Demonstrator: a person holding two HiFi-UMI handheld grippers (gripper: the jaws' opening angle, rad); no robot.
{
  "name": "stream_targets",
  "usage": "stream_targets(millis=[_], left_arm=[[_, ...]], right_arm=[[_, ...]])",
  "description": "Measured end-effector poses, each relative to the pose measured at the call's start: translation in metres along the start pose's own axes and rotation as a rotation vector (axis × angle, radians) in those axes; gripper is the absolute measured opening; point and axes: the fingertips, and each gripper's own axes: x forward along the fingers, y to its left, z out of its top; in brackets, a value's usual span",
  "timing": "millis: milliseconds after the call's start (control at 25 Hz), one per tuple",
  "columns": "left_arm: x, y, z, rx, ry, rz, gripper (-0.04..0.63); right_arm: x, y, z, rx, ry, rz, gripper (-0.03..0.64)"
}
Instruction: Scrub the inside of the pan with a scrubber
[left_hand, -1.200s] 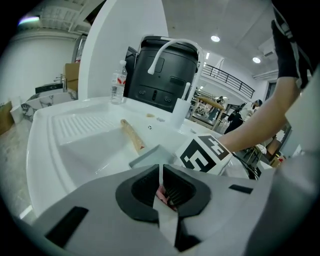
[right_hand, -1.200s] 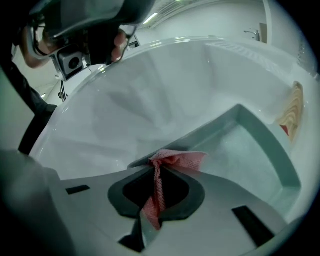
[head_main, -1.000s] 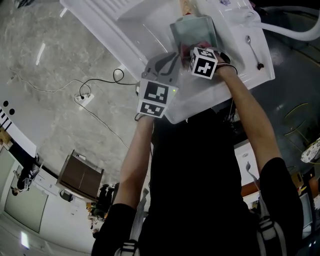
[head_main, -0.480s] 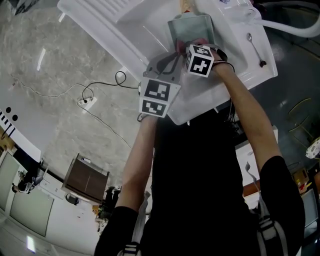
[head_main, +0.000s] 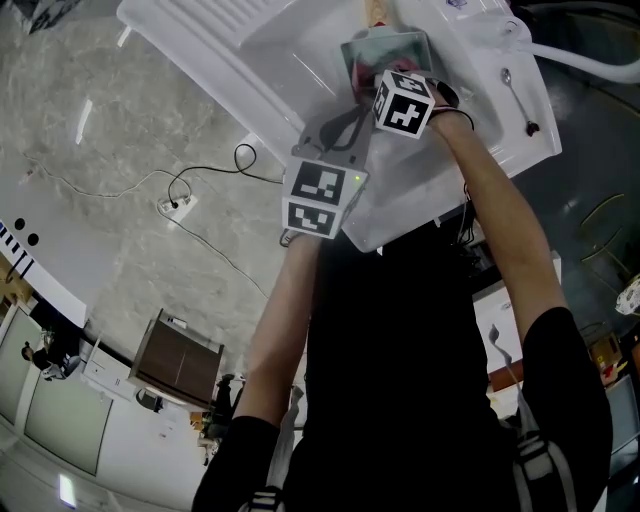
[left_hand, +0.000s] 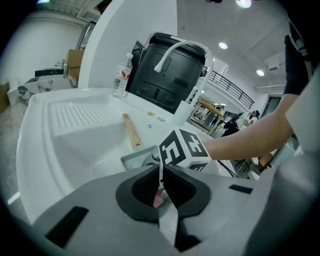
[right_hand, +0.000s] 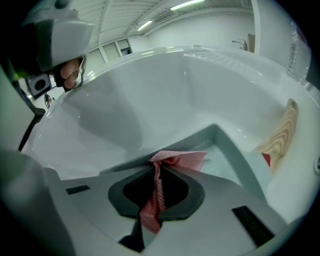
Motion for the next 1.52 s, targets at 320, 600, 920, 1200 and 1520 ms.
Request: stream_targets(millis=[320,600,920,1200,1520], left_arm=[[-0.003,0.009,0.005,-0.019,-0.024,0.005,0.049],[-0.001,0.01,0.006,-0.025,-0.033,0.0,0.049],[0.001,0.009,0.002,0.006,-0.013,0.005,0.049],[0.001,0.011,0.004,0.007,-0.017,0.013,0.049],[0.001,0.012,0.007,-0.011,-0.021,0.017,0.049]], right_arm=[[-0.008,-0.034,0.016,0.025,-0.056,-0.1,0.048],[-0.012,-0.062,0.023,0.081,-0.122,-0.236,0.048],[-0.02,-0.073,0.013,0.108,-0.098,-0.32,0.048],[-0.027,-0.073,-0.003,0.13,-0.053,-0.339,0.048],[-0.011,-0.027,-0.001,0.042,-0.061,-0.202,0.048]])
